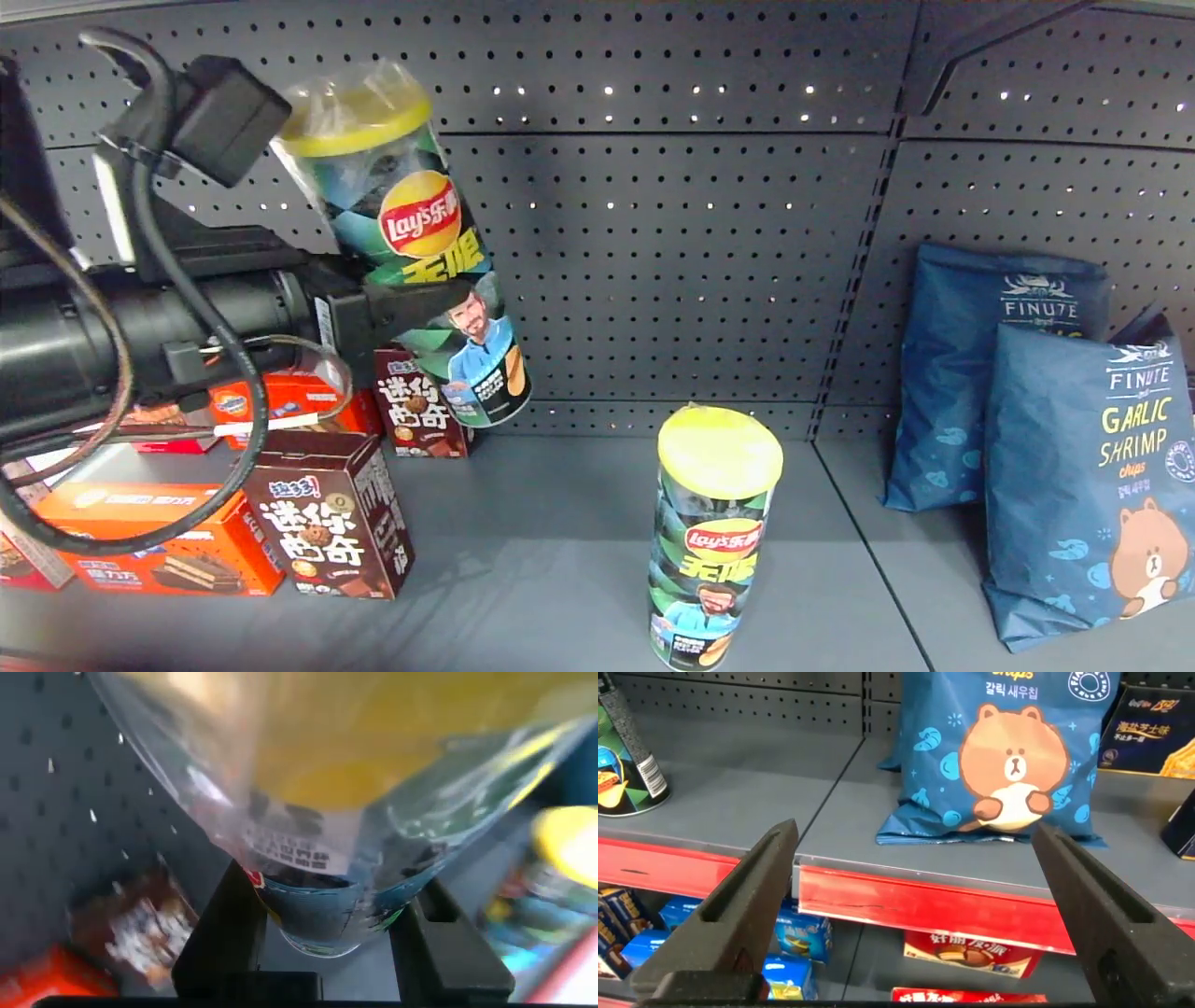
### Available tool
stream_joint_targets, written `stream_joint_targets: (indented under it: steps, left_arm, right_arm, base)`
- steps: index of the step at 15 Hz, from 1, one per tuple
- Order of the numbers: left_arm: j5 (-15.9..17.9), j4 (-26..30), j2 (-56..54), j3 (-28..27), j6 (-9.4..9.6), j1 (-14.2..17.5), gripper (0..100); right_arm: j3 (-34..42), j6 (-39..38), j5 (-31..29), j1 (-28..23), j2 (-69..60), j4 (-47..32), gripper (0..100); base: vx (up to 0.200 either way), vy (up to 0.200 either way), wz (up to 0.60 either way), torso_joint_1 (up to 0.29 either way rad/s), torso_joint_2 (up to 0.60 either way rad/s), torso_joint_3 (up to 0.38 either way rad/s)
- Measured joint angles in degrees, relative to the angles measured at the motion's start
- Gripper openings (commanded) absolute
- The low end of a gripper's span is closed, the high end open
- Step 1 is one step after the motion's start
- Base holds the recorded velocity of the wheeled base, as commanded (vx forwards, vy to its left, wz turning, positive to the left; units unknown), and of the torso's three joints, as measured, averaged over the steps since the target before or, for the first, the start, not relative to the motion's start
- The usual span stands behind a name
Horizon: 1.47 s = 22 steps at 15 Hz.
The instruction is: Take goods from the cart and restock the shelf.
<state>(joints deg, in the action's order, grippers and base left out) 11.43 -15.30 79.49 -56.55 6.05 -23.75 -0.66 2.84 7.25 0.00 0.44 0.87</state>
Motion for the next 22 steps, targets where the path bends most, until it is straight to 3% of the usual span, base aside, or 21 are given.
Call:
stream_joint_targets:
  steps: [1, 2, 6, 14, 16, 19, 22]
  left_arm:
    - [0.3, 0.2, 1.6, -0.5, 1.87, 0.0, 0]
    - [0.5, 0.1, 2.8, -0.4, 2.32, -0.1, 0]
    - [-0.5, 0.1, 5.3, 3.1, 3.28, -1.5, 0]
    - [-2.7, 0.0, 5.5, 3.0, 4.53, -1.7, 0]
    - [-0.8, 0.1, 5.2, 2.5, 4.38, -1.8, 0]
    - [9.2, 0.4, 5.3, 2.3, 4.13, -1.6, 0]
    - [10.7, 1.2, 7.7, 0.9, 4.18, -1.3, 0]
  right_arm:
    - [0.0, 0.0, 0.0, 0.0, 0.0, 0.0, 100]
    - [0.0, 0.0, 0.0, 0.0, 0.0, 0.0, 100]
    - [0.0, 0.0, 0.0, 0.0, 0.0, 0.0, 100]
    - [0.0, 0.0, 0.0, 0.0, 0.0, 0.0, 100]
    - [0.0, 0.0, 0.0, 0.0, 0.0, 0.0, 100]
    - [0.0, 0.0, 0.0, 0.0, 0.0, 0.0, 100]
    - [0.0, 0.0, 0.0, 0.0, 0.0, 0.0, 100]
  base:
    - [0.0, 0.0, 0.0, 0.0, 0.0, 0.0]
    - [0.0, 0.0, 0.0, 0.0, 0.0, 0.0]
    - [0.0, 0.0, 0.0, 0.0, 0.0, 0.0]
    - [0.0, 0.0, 0.0, 0.0, 0.0, 0.0]
    - [0.0, 0.0, 0.0, 0.0, 0.0, 0.0]
    - [0.0, 0.0, 0.0, 0.0, 0.0, 0.0]
    - [0.0, 0.0, 0.0, 0.0, 0.0, 0.0]
